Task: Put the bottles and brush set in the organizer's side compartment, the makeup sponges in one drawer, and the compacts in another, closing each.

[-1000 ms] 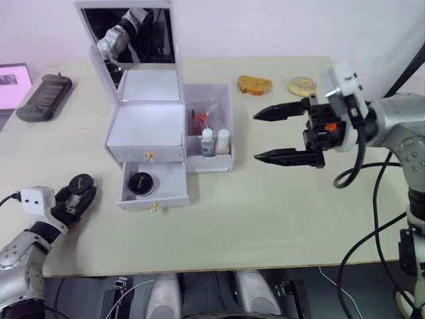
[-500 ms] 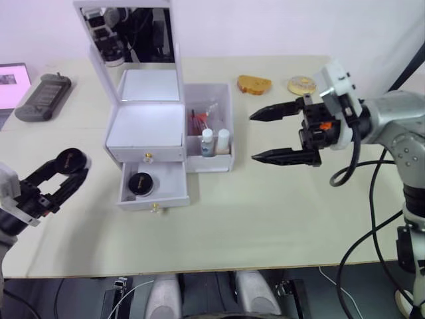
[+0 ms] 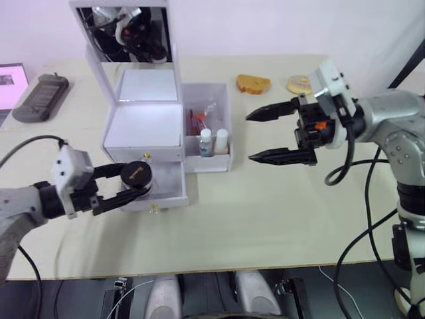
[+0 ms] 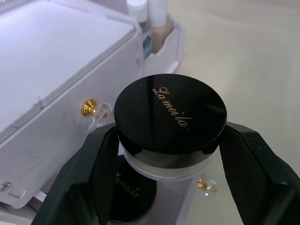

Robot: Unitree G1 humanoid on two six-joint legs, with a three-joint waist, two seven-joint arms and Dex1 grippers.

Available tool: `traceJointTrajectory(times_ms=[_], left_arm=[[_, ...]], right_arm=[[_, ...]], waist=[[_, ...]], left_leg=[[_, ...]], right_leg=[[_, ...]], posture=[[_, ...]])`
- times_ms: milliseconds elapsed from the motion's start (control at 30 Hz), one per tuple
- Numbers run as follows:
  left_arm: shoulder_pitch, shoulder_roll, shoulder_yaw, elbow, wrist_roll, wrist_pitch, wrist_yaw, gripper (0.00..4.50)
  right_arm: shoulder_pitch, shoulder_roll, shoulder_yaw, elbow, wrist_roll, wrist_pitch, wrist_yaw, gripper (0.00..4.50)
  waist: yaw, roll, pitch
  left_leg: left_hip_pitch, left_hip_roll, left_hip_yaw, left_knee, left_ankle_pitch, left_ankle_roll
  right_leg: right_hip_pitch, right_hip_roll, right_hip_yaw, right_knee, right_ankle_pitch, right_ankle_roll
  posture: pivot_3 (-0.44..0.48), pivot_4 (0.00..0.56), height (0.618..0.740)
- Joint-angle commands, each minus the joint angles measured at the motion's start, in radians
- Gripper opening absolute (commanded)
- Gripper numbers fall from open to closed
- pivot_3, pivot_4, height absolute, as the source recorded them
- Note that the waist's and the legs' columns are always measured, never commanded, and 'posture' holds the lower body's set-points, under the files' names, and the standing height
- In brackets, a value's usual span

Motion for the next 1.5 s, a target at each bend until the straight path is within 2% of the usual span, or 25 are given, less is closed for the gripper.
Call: traceJointTrajectory(times_ms=[33,167,333,967,1333,1433,1467,1500], left_arm=[[-0.072,-0.021,-0.074,0.017,0.047,-0.014,0.014,2.65],[-0.158,-0.057,-0.158,0.051,0.094,-0.021,0.016,2.65],[-0.194,-0.075,-0.214,0.084,0.159,-0.049,0.01,2.65],[-0.185,-0.137,-0.221,0.042,0.193,-0.01,0.063,2.65],[-0.256,-0.155,-0.268,0.023,0.195,0.061,0.102,2.65],[-0.262,-0.153,-0.258,0.031,0.194,0.066,0.102,4.17],[-0.264,-0.157,-0.249,0.032,0.188,0.068,0.106,4.44],[-0.265,-0.16,-0.243,0.033,0.185,0.07,0.108,4.44]], right_arm=[[0.019,-0.025,-0.048,-0.055,0.012,0.012,-0.028,4.5],[0.048,-0.039,-0.074,-0.089,0.032,0.031,-0.052,4.5],[0.073,-0.048,-0.099,-0.12,0.049,0.045,-0.071,4.5],[0.091,-0.069,-0.111,-0.137,0.069,0.049,-0.082,4.5],[0.087,-0.079,-0.114,-0.134,0.069,0.052,-0.084,4.5],[0.04,-0.062,-0.092,-0.14,0.077,0.086,-0.113,4.5],[0.036,-0.054,-0.084,-0.141,0.073,0.087,-0.12,4.5],[0.036,-0.05,-0.079,-0.14,0.069,0.085,-0.123,4.5]], waist=[[0.002,0.0,0.0],[0.003,0.0,0.0],[0.0,0.0,0.0],[0.002,0.0,0.0],[0.004,0.0,0.0],[0.003,0.0,0.0],[0.003,0.0,0.0],[0.003,0.0,0.0]], left_leg=[[0.0,0.0,0.0,0.0,0.0,0.0],[0.0,0.0,-0.001,0.002,0.0,0.0],[0.0,0.0,-0.001,0.002,0.0,0.0],[0.0,0.0,-0.002,0.002,0.0,0.0],[0.0,0.0,-0.002,0.002,0.0,0.0],[0.0,0.0,-0.002,0.003,0.0,0.0],[0.0,0.0,-0.002,0.003,0.0,0.0],[0.001,0.0,-0.002,0.003,0.0,0.0]], right_leg=[[0.0,0.0,0.0,0.0,0.0,0.0],[0.001,0.0,0.0,0.0,0.0,0.0],[0.001,0.001,0.0,0.001,0.0,0.0],[0.002,0.001,0.0,0.001,0.0,0.001],[0.002,0.001,0.0,0.001,0.0,0.001],[0.002,0.001,0.0,0.001,0.0,0.001],[0.002,0.001,0.0,0.002,0.0,0.001],[0.002,0.001,0.0,0.002,0.001,0.001]], posture=[[0.0,0.15,0.74],[0.0,0.15,0.74],[0.0,0.15,0.74],[0.0,0.15,0.74],[0.0,0.15,0.74],[0.0,0.15,0.74],[0.0,0.15,0.74],[0.0,0.15,0.74]])
